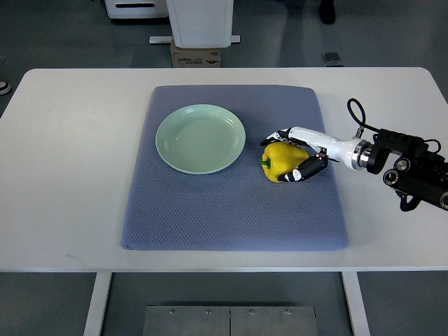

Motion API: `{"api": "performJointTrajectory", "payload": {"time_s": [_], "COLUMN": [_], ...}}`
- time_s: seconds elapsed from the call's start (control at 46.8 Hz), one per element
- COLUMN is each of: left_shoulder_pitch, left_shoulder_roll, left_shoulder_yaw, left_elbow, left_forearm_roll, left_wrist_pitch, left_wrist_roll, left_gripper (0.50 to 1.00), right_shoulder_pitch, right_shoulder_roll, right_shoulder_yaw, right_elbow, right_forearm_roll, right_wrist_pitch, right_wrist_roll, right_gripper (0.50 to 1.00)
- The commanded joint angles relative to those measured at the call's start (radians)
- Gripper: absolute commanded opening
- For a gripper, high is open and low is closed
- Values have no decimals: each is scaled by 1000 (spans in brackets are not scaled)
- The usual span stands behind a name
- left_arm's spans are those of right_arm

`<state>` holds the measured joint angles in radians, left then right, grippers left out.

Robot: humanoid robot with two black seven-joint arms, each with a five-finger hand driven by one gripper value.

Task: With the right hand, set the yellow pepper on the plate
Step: 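Close the right hand fingers around the yellow pepper, then lift and carry the pepper with the right hand onto the green plate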

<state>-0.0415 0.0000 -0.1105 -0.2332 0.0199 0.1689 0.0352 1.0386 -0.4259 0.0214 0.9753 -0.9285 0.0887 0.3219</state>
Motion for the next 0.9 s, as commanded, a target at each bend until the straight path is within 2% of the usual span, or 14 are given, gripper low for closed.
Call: {"api": "performJointTrajectory", "payload": {"time_s": [0.0, 0.064, 0.107, 0.171, 0.214, 0.235, 0.578, 0.877], "left_shoulder_pitch": [0, 0, 0, 0, 0, 0, 0, 0], "left_shoulder_roll": [0, 0, 0, 0, 0, 0, 0, 0], "left_shoulder_yaw": [0, 0, 0, 0, 0, 0, 0, 0], "left_elbow": [0, 0, 0, 0, 0, 0, 0, 0], "left_forearm_roll": [0, 0, 2, 0, 0, 0, 2, 0], "left_wrist_pitch": [0, 0, 0, 0, 0, 0, 0, 0], "left_wrist_roll": [0, 0, 0, 0, 0, 0, 0, 0], "left_gripper": [1000, 1000, 1000, 1000, 1000, 1000, 1000, 1000], "right_shoulder_pitch": [-2, -2, -2, -2, 0, 1, 54, 133], "right_shoulder_roll": [3, 3, 3, 3, 3, 3, 7, 81], "right_shoulder_yaw": [0, 0, 0, 0, 0, 0, 29, 46], "right_elbow": [-9, -10, -10, -12, -12, -12, -10, -7], "right_forearm_roll": [-3, -3, -3, -3, -3, -3, 10, 17], "right_wrist_pitch": [0, 0, 0, 0, 0, 0, 2, 2], "right_wrist_roll": [0, 0, 0, -1, -3, -3, -14, -76], "right_gripper": [795, 755, 711, 611, 517, 500, 500, 500]}}
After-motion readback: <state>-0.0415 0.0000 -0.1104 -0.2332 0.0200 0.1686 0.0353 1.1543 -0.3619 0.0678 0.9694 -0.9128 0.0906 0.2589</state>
